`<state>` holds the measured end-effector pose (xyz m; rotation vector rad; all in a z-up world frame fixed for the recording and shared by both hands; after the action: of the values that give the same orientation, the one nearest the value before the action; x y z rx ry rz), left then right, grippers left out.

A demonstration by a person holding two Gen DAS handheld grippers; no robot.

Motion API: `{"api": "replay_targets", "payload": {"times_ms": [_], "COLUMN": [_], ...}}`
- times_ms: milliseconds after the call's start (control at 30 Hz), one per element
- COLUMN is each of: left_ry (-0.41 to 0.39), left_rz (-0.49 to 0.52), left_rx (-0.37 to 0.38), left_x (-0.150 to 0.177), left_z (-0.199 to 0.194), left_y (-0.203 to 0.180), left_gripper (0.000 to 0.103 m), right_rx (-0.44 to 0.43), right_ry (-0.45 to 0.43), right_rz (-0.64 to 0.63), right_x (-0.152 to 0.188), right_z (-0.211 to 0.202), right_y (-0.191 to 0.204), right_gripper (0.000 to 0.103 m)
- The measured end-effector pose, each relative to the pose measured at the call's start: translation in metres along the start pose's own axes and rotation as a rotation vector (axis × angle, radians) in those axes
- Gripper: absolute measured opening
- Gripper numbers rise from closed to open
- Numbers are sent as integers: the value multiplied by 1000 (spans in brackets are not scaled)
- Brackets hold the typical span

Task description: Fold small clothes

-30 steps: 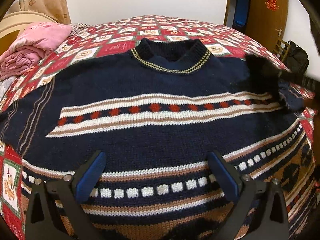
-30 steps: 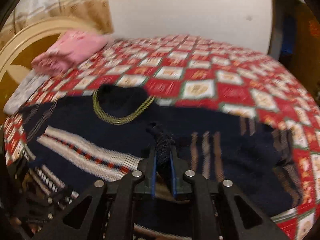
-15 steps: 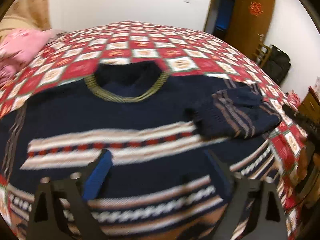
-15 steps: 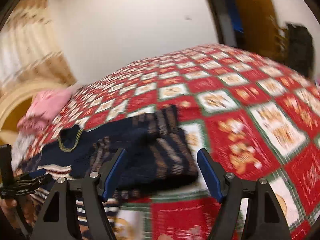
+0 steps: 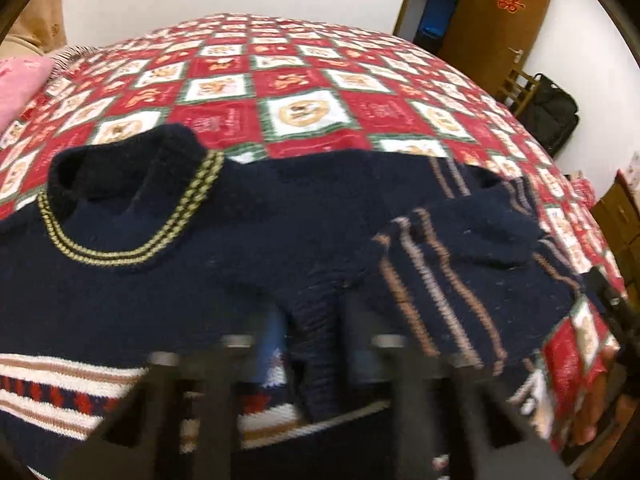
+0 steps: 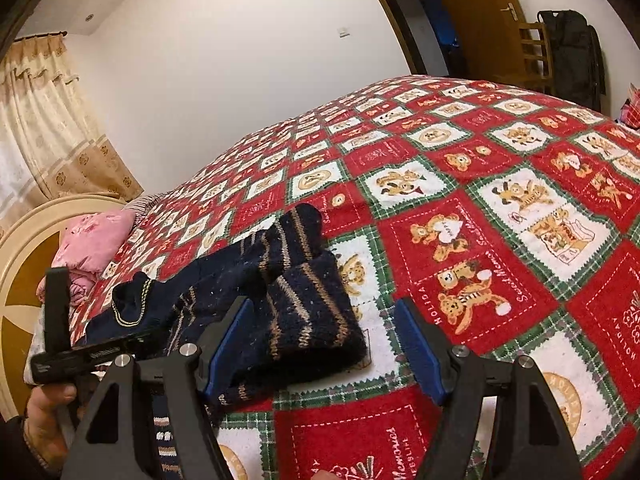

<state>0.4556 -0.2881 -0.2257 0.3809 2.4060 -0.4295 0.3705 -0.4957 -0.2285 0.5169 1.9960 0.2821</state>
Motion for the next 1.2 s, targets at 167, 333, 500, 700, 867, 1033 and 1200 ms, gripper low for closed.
{"api": "replay_targets", "payload": {"times_ms": [167, 333, 500, 700, 867, 1033, 1200], "left_ry": [-56, -100, -58, -18, 9, 31, 36], "left_rz": [-43, -60, -101, -150, -177, -202, -189], "left_rx": [59, 33, -12, -55, -96, -119, -122], "left_x": [-23, -47, -45, -29, -22, -18, -15], "left_z": [-38, -81, -94, -104, -93, -75, -85], "left_y": [6, 42, 86, 130, 156, 166, 177], "left_gripper": [8, 8, 8, 8, 8, 8, 8], "right_rx": [-1, -8, -80, -142, -120, -93, -177], "right_ry": [-2, -11, -9, 3, 47, 105, 96], "right_rz": [15, -50, -144, -308, -462, -540, -395], "right_x": [0, 2, 8, 23, 43, 60, 49], "right_z": [0, -2, -5, -10, 1, 11, 5], "right_y": [-3, 10, 37, 76, 100, 105, 94], "right_gripper": [74, 74, 74, 74, 73, 53, 53]}}
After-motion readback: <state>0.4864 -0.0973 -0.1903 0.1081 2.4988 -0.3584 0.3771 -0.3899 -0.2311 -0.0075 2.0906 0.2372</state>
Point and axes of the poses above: each gripper's, at about its wrist camera, not at the fingertips, and z roughly the way its jaws point, y to its left, x to its underside, the point moved 7 cm from there along z, roughly the way its jaws point, and after that the axes turned 8 degrees about -y, right-handed, at the moved point
